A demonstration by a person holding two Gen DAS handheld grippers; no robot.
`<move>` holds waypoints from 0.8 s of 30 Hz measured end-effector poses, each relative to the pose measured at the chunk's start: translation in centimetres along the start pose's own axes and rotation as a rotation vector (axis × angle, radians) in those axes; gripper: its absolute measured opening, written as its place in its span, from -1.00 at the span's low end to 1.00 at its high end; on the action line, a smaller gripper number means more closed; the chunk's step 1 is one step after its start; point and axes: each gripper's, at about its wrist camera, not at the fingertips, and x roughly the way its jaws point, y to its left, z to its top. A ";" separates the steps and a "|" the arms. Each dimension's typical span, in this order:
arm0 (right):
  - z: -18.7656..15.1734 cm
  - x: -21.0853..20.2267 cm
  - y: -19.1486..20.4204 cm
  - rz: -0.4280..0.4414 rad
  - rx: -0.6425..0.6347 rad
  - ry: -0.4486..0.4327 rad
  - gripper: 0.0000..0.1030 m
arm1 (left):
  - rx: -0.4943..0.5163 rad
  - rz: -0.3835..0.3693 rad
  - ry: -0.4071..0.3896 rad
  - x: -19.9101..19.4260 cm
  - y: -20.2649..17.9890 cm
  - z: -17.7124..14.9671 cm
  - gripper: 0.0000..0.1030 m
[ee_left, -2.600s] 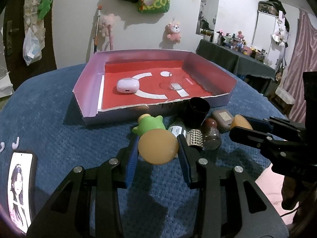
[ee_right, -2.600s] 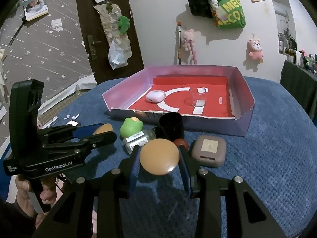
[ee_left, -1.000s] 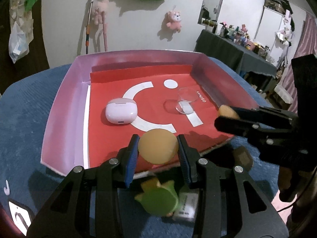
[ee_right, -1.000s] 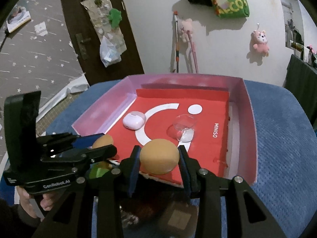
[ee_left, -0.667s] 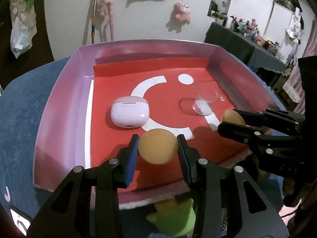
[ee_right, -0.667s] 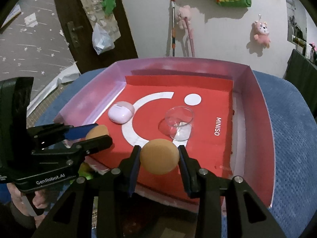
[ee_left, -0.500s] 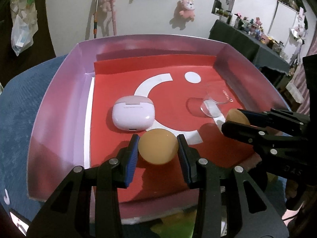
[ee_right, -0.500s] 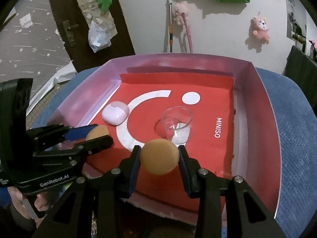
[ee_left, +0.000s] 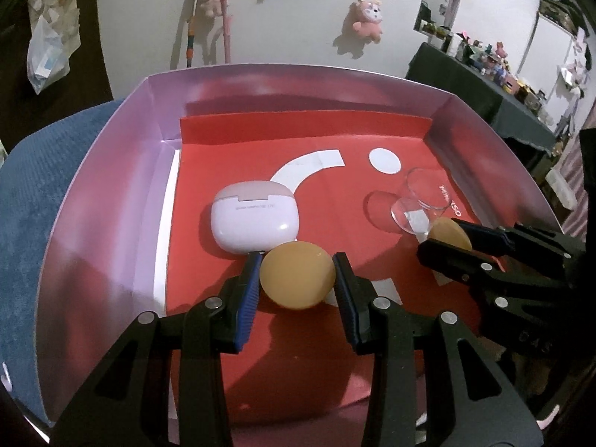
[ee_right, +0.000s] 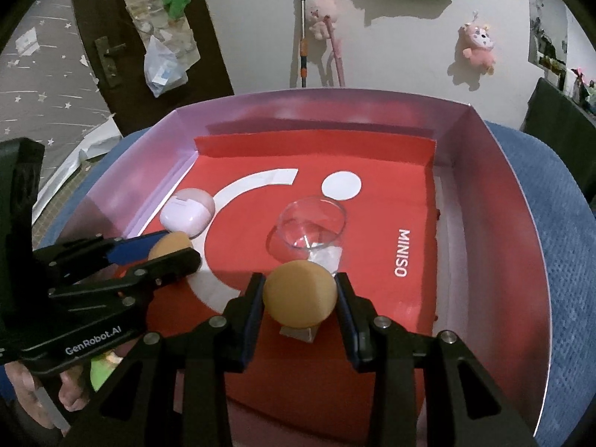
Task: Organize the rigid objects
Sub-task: 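Lower and release the puff with left tool while right tool releases its puff beside the cup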
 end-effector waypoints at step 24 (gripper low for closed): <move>0.4 0.8 -0.1 -0.028 0.001 0.015 -0.22 | 0.033 0.045 0.027 0.5 -0.6 0.4 -0.30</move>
